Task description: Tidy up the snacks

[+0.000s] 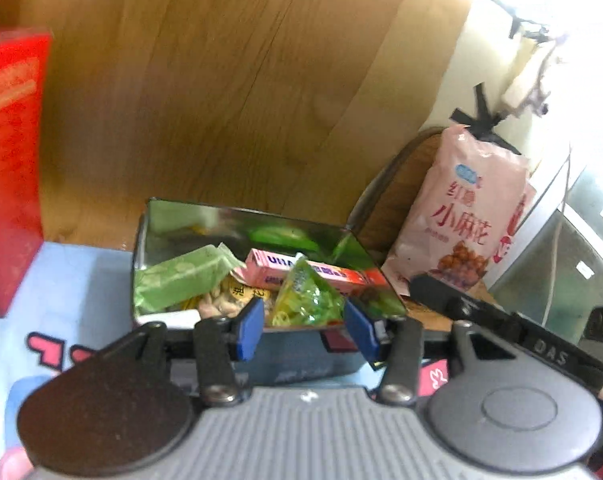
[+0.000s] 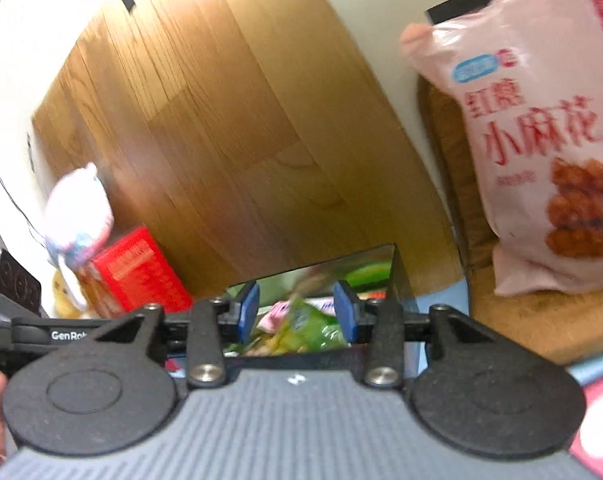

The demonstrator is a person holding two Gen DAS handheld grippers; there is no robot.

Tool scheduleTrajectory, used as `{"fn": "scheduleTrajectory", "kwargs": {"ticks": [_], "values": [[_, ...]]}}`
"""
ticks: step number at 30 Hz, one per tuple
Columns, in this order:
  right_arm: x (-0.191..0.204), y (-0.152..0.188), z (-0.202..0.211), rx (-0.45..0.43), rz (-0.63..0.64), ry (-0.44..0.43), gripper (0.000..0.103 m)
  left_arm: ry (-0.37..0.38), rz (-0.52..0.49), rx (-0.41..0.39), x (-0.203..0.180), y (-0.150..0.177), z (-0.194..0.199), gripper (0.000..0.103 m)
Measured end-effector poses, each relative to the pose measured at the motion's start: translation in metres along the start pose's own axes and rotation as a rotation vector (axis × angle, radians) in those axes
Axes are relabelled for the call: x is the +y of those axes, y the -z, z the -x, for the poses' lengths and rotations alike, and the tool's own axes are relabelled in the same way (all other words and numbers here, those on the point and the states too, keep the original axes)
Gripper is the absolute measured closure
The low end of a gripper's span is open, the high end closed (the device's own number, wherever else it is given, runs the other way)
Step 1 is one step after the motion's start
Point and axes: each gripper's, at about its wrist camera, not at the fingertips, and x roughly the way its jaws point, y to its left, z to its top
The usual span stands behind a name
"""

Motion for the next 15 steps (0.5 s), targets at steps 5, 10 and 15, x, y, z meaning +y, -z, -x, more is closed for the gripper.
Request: {"fn": "scheduleTrajectory", "kwargs": {"ticks": [5,10,15], "values": [[0.008,0.031,0.047,-0.033,-0.066,0.02,0.056,-0.035,-0.049,-0.04,-0.022,0.025,0.039,0.052],[0.026,0.076,0.087,-0.018,-0.056,0.103,0.055,-0.134,-0.127,-0.027,-0.048,0.07,0.06,0.051],[0.037,0.108,0.107,0.049,-0.099,0.12,0.055,-0.169,-0.11,0.019,-0.055,0.112,0.079,0.051]]}}
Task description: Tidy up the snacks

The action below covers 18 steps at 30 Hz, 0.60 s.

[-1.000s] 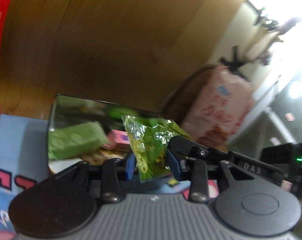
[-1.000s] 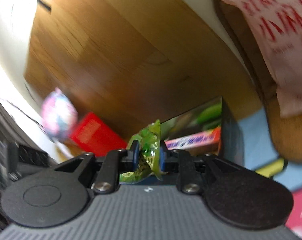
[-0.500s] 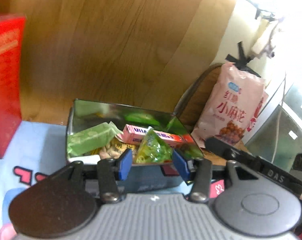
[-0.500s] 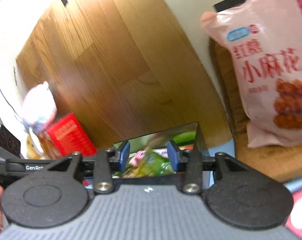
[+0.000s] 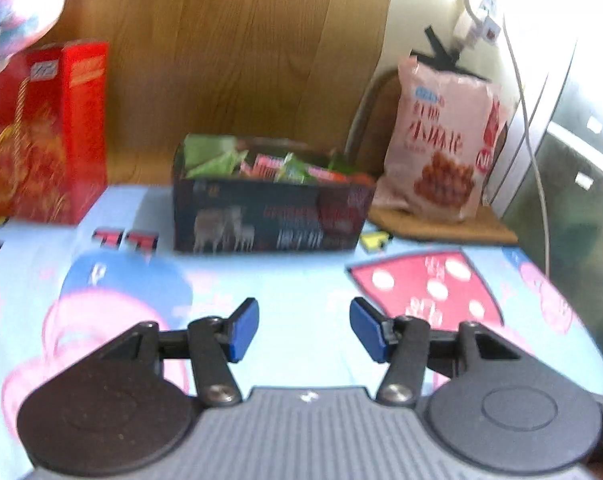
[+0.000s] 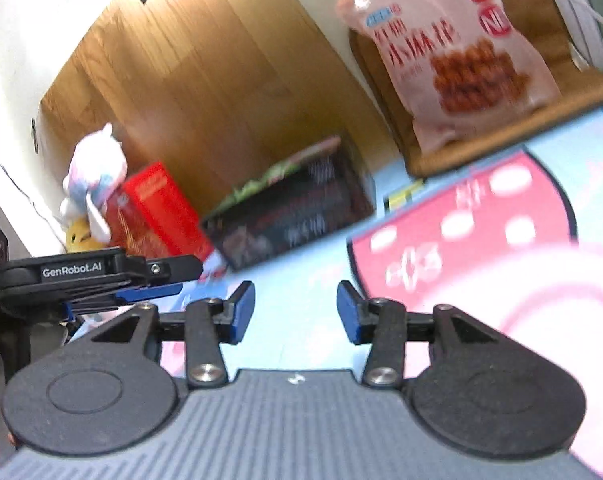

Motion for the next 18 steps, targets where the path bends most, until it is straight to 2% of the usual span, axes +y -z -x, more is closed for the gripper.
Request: {"fn": "scheduleTrajectory", "kwargs": {"ticks": [4,9,12,18], "values": [[0.004,0.017,0.014,0.041,-0.022,-0.012,0.055,-0.033,-0.003,0.019,-0.002,0.023,0.013,0.051],[0.015,0.026,0.03,0.035,-0.009,-0.023,0.054,-0.063,-0.005,0.014,-0.002,0.041,0.03,0.049],[0.022,0.031,0.038,0.024,0.006,-0.03,0.048,-0.092,-0.014,0.0,-0.003,0.047,0.038,0.047],[0.037,0.039,0.048,0.005,0.065,-0.035,0.048,-0.157,-0.034,-0.038,-0.005,0.056,0.053,0.043]]}}
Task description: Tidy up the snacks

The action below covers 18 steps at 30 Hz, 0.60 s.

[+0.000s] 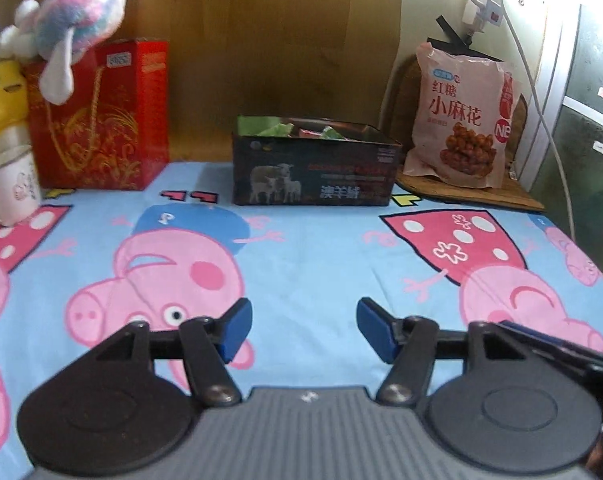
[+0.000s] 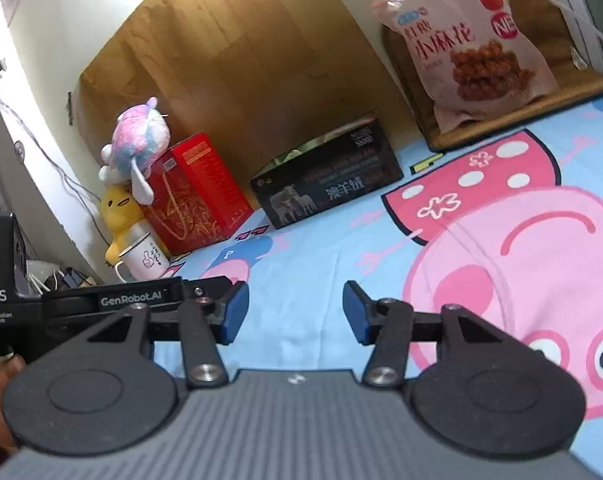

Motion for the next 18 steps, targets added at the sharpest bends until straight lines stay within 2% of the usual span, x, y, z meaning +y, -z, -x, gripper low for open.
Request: {"fn": "scheduleTrajectory", "kwargs": {"ticks": [3,5,9,16,18], "values": [[0.0048,0.0017,0.0029,-0.004,0.022,-0.002,0.048,-0.047,-0.023,-0.022,-0.0014,0.0037,0.0052,0.041],[0.0058,0.0029,0.004,-0.002,0.023,-0.003,0.048,-0.067,-0.029,-0.032,-0.0009,0.0052,0.007,0.027],[0.0055,0.0047,0.0048,0.0,0.018,0.004,0.048,-0.116,-0.046,-0.056,-0.001,0.0075,0.0103,0.023],[0.0031,0.0054,0.0062,-0.009,0.011,0.024,0.048,-0.158,-0.059,-0.066,0.0014,0.0094,0.0084,0.002],[0.002,0.0052,0.0062,-0.008,0.008,0.027,0.048,-0.176,-0.064,-0.07,0.0013,0.0099,0.008,0.0]]}}
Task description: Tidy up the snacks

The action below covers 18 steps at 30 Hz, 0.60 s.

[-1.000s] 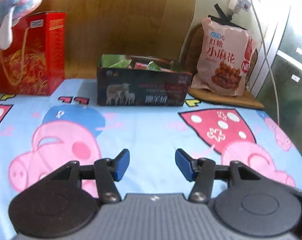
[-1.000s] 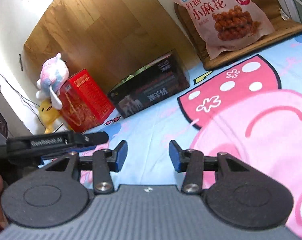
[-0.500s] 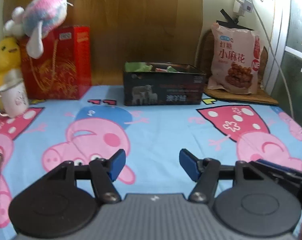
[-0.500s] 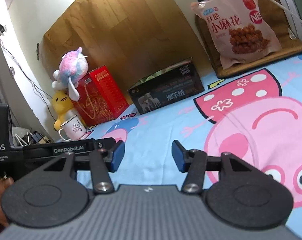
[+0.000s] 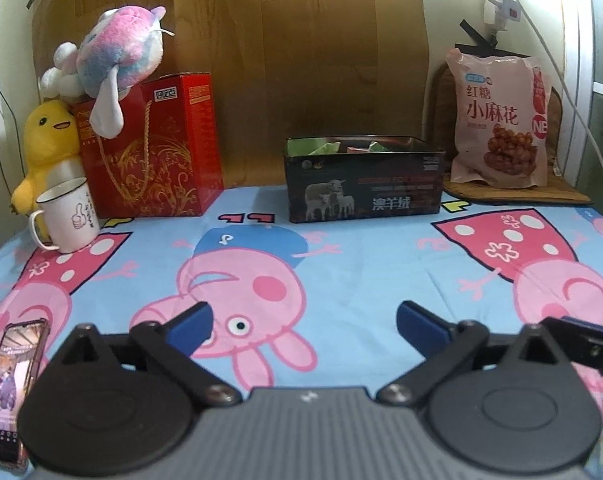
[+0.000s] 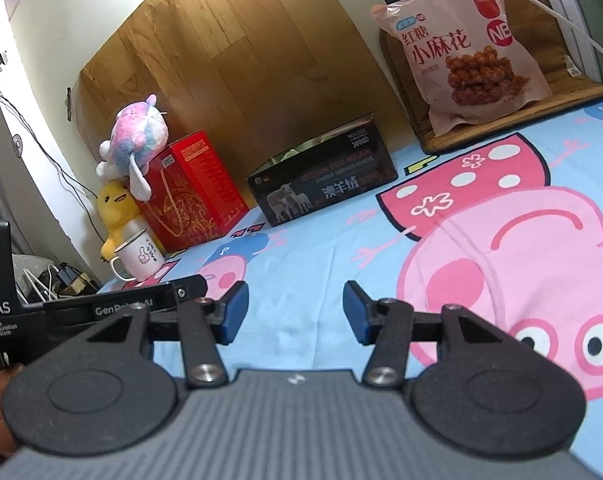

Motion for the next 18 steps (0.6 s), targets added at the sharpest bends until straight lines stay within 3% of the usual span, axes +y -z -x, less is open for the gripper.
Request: {"fn": "scheduleTrajectory", "kwargs": {"ticks": [11,18], "values": [[-0.0067,0.0012,-0.0042,0.012,-0.027,0.028,0.047,-0.093,-0.025,-0.005,0.0017,0.0031,-0.0071,0.0],[-0.0077,0.0028,-0.0068,0.011,-0.033,0.042,0.04,-0.149,-0.015,-0.062,0.0067,0.0032,-0.0059,0.0]]}}
